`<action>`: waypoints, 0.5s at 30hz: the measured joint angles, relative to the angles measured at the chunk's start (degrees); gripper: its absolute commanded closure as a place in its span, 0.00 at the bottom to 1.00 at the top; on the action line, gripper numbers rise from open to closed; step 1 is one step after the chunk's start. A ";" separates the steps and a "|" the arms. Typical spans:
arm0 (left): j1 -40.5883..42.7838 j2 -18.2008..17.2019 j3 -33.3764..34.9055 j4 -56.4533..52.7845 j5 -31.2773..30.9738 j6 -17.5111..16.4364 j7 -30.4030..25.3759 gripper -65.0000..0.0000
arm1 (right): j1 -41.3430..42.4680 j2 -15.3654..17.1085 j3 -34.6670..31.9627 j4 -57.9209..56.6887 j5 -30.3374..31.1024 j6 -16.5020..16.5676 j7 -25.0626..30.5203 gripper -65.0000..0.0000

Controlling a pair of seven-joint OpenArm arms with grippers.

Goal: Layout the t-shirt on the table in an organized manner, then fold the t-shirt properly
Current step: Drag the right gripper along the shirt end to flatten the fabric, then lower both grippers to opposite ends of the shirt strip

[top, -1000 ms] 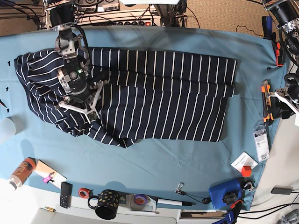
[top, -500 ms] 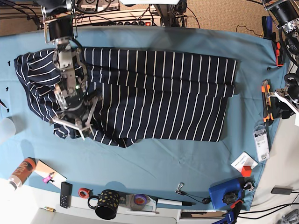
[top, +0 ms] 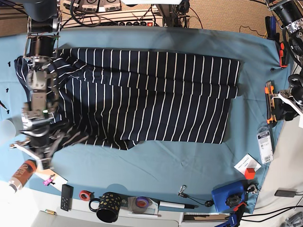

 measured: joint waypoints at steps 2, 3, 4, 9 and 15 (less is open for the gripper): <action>0.00 0.96 0.11 0.00 -1.49 -3.56 -0.17 0.65 | -0.15 0.00 3.48 -0.20 0.76 0.13 1.64 1.00; 0.00 1.66 0.50 0.00 -1.95 -4.20 -0.04 0.65 | -0.13 0.02 5.07 -0.94 1.42 0.04 2.80 1.00; 0.02 2.29 1.11 0.00 -2.12 -4.74 0.04 0.65 | -0.11 0.02 6.45 -2.01 1.70 -0.09 4.44 1.00; 0.02 3.26 10.10 0.00 -1.90 -4.74 -0.46 0.65 | -0.13 0.00 9.31 -11.32 4.57 -0.28 8.85 1.00; -2.58 3.26 24.50 0.00 10.45 -2.27 -8.81 0.65 | -0.35 -0.76 9.25 -18.45 5.84 -0.09 10.80 1.00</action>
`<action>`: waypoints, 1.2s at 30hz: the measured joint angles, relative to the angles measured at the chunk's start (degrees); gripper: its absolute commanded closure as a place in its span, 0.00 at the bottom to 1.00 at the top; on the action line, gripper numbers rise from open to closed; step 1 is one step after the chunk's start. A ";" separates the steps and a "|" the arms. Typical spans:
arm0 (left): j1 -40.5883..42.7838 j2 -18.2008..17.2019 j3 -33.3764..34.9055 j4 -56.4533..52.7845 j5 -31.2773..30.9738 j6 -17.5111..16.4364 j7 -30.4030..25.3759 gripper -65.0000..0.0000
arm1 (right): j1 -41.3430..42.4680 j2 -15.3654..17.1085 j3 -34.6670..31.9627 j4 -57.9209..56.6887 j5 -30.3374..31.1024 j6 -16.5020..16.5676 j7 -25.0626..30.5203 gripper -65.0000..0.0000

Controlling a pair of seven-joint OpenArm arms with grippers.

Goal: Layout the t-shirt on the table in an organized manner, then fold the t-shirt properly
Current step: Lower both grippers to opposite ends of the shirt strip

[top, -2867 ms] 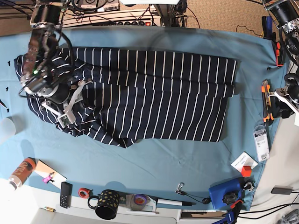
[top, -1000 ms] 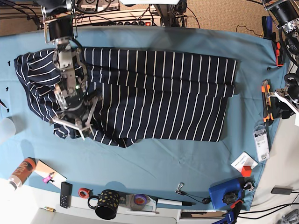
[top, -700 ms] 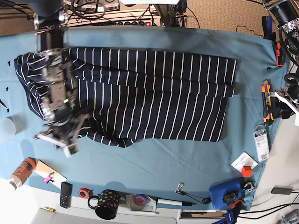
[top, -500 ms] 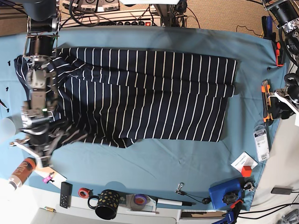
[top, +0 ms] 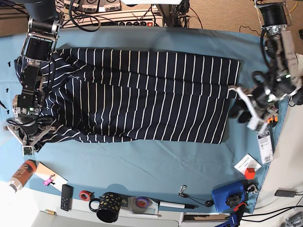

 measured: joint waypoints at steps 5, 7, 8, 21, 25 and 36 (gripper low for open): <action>-5.97 1.36 7.91 -2.21 8.31 5.29 -2.49 0.64 | 0.17 -0.02 0.00 -0.04 0.79 -0.02 0.63 1.00; -8.98 2.25 9.03 -5.66 9.90 6.73 -3.10 0.64 | 0.20 0.00 0.00 -0.04 0.79 -0.02 0.63 1.00; -10.51 2.62 9.07 -7.85 9.84 6.71 -3.30 0.64 | 0.17 0.00 0.00 -0.04 0.79 -0.02 0.61 1.00; -26.43 3.69 9.05 -37.81 10.14 3.67 -3.56 0.64 | 3.58 0.04 -0.04 -2.71 4.50 0.13 7.06 1.00; -27.96 3.54 9.11 -42.49 8.68 3.61 0.74 0.64 | 8.98 -0.09 0.04 -11.54 4.59 0.20 7.76 1.00; -27.93 3.87 9.16 -42.86 3.58 0.63 0.50 0.64 | 16.39 -4.81 0.15 -22.14 4.66 3.21 9.88 1.00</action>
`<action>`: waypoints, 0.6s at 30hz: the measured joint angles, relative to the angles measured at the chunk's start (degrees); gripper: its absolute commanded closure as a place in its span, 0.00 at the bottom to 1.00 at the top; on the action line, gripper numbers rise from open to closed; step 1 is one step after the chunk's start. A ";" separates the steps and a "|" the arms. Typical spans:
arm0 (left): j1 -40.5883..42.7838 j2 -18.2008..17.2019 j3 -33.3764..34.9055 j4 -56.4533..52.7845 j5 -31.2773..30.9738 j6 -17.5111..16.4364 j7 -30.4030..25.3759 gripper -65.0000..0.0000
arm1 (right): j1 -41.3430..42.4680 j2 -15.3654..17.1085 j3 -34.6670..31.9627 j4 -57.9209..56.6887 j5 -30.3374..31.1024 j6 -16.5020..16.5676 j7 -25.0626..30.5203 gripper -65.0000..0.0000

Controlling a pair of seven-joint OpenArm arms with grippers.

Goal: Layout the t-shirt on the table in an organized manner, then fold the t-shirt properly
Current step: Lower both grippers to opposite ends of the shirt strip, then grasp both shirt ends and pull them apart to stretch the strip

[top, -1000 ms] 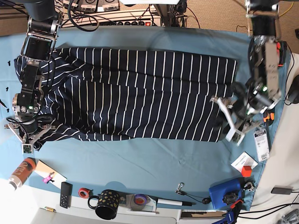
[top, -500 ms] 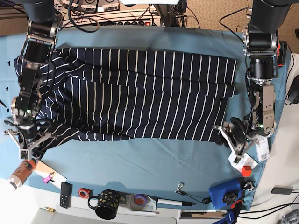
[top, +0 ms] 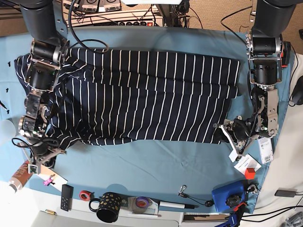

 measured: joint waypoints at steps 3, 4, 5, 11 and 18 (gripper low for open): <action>-0.04 0.13 0.00 0.00 -0.07 0.00 -0.66 0.64 | 0.83 -0.70 0.02 0.00 0.02 -0.15 0.00 1.00; -0.07 0.13 0.00 0.00 -0.11 0.00 -1.05 0.64 | 1.33 -0.76 0.00 -0.02 -0.02 -0.24 -0.09 1.00; -0.11 0.15 0.00 0.00 -0.09 -0.02 -1.09 0.64 | 1.81 -0.76 0.02 -0.02 -0.02 -0.20 0.00 1.00; -0.15 1.90 -0.07 0.00 0.00 0.17 -1.25 0.67 | 5.38 -0.74 0.02 -0.02 -0.04 -0.17 -0.07 1.00; -0.07 3.96 -0.04 -0.02 5.18 3.50 -3.45 1.00 | 6.51 -0.74 0.02 -0.02 0.00 -0.17 -0.15 1.00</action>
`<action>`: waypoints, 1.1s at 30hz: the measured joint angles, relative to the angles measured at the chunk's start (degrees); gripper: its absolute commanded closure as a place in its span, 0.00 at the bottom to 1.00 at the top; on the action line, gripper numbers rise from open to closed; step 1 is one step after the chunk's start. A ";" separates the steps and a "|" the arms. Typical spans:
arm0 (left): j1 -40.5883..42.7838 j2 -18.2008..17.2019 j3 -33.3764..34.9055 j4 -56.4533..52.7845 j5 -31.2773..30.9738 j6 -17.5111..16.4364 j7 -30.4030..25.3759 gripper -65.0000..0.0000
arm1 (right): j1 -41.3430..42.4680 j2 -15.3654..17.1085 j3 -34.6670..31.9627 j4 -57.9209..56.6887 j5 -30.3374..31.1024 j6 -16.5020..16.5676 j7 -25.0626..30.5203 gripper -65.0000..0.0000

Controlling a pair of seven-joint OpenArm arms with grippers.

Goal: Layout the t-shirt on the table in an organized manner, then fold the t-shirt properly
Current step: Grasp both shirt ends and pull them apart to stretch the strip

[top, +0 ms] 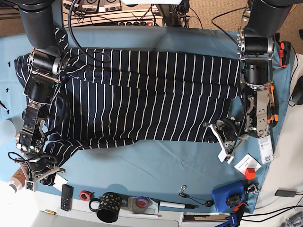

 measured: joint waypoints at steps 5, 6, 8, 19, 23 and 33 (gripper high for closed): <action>-0.24 -0.28 -0.07 0.02 0.39 6.97 -2.10 1.00 | 0.26 0.66 0.00 0.00 -0.02 0.00 1.25 1.00; -0.33 -0.35 -0.07 0.02 0.37 6.97 -2.10 1.00 | 0.31 0.70 0.00 0.00 0.00 -0.02 1.25 1.00; -0.76 -0.50 -0.04 0.02 0.28 6.86 -2.05 1.00 | 0.52 0.74 0.00 0.00 0.17 0.00 1.25 1.00; -1.18 -1.55 -0.13 0.02 -1.38 6.80 1.14 1.00 | 3.76 0.66 0.00 0.00 3.41 0.66 -1.84 1.00; -1.18 -1.77 -2.64 1.09 -4.63 6.80 3.89 1.00 | 3.80 0.66 0.02 0.00 5.49 0.90 -2.23 1.00; -1.29 -2.23 -14.91 5.90 -23.96 -3.74 21.64 1.00 | 3.78 1.07 0.70 7.41 13.44 5.90 -17.79 1.00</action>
